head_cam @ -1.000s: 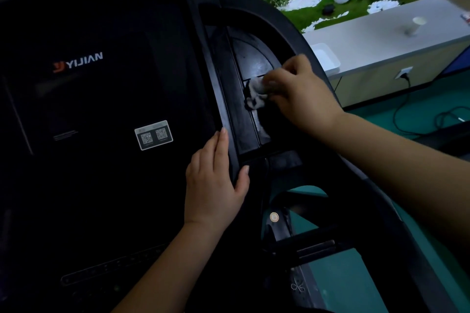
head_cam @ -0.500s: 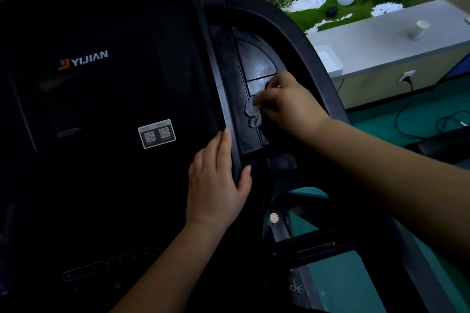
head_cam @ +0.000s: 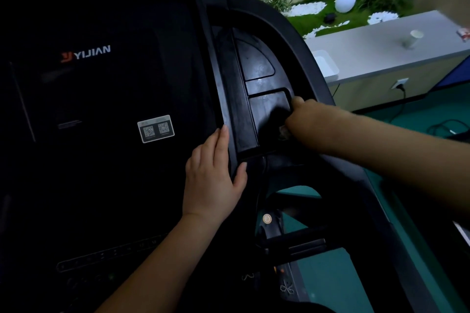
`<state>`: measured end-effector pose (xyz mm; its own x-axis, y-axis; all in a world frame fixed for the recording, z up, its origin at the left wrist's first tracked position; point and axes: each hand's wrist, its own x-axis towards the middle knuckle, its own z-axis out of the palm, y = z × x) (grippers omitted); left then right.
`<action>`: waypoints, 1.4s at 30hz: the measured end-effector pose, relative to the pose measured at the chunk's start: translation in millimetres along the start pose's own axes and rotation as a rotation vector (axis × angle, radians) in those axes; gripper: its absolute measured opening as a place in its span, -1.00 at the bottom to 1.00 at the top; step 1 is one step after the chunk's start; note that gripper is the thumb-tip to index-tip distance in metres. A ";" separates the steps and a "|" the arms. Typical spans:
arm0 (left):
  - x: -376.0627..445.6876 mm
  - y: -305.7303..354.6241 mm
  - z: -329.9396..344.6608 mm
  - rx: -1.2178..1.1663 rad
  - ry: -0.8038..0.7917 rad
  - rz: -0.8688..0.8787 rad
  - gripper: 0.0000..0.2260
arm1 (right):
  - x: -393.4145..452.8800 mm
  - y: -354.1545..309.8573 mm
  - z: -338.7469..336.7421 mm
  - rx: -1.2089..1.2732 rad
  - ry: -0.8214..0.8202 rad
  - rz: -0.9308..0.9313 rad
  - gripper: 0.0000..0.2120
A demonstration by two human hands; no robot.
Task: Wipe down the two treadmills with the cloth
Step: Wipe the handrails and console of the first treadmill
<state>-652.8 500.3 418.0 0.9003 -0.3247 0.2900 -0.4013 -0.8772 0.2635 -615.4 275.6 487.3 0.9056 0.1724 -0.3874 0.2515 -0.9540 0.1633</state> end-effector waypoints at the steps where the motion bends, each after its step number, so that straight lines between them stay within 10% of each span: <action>1: 0.2 0.2 0.2 0.003 0.003 0.000 -0.33 | -0.9 -5.7 0.4 0.039 0.012 0.008 -0.68; 8: 1.2 1.7 1.6 0.033 0.026 0.003 -0.32 | -5.2 -48.7 24.3 0.630 0.370 -0.050 -0.73; 16: -0.7 1.3 1.3 0.038 0.007 0.016 -0.32 | -47.5 -4.3 27.5 0.250 0.447 0.220 -0.67; 23: -1.8 0.2 1.6 0.013 0.005 0.026 -0.32 | -44.8 -37.7 43.4 0.575 0.576 0.351 -0.68; 29: -2.2 -3.5 3.6 0.015 -0.011 0.052 -0.27 | -46.6 -119.8 55.7 0.804 0.732 0.114 -0.68; 42: -3.9 0.6 0.4 0.006 0.005 0.028 -0.34 | -77.5 -53.0 96.4 0.666 0.881 0.561 -0.77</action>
<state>-656.5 500.9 416.7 0.8879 -0.3473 0.3016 -0.4251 -0.8701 0.2495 -731.8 289.1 421.1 0.8177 -0.4398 0.3713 -0.2342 -0.8435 -0.4833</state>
